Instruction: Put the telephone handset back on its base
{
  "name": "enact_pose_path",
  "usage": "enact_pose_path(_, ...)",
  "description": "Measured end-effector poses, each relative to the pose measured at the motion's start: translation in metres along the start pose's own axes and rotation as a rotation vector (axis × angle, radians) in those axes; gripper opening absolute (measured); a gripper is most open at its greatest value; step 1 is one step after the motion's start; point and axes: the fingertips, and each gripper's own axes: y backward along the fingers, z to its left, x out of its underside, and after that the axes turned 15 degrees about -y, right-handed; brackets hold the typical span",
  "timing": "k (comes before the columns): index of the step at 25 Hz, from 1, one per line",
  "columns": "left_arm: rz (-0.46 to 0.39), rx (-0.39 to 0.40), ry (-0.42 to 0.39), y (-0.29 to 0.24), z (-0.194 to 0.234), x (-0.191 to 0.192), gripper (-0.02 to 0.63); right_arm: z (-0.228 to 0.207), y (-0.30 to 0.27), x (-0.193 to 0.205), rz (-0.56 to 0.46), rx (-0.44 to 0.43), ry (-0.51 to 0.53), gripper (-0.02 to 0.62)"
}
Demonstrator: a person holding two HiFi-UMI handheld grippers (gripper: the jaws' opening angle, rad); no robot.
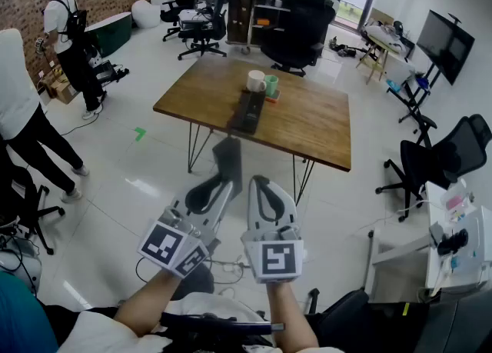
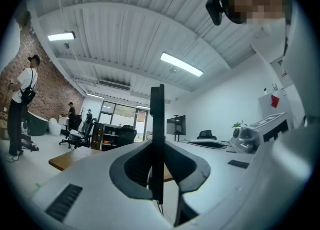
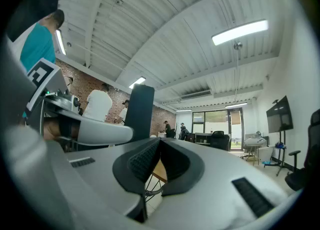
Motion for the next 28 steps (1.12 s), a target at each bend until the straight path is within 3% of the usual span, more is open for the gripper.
enact_pose_path(15, 0.015, 0.0, 0.019, -0.028, 0.014, 0.017, 0.064, -0.021, -0.026, 0.006, 0.027, -0.004, 0.005, 0.005)
enact_pose_path(28, 0.048, -0.008, 0.062, -0.07, 0.061, 0.052, 0.063, -0.044, -0.087, 0.023, 0.063, -0.009, -0.012, 0.005)
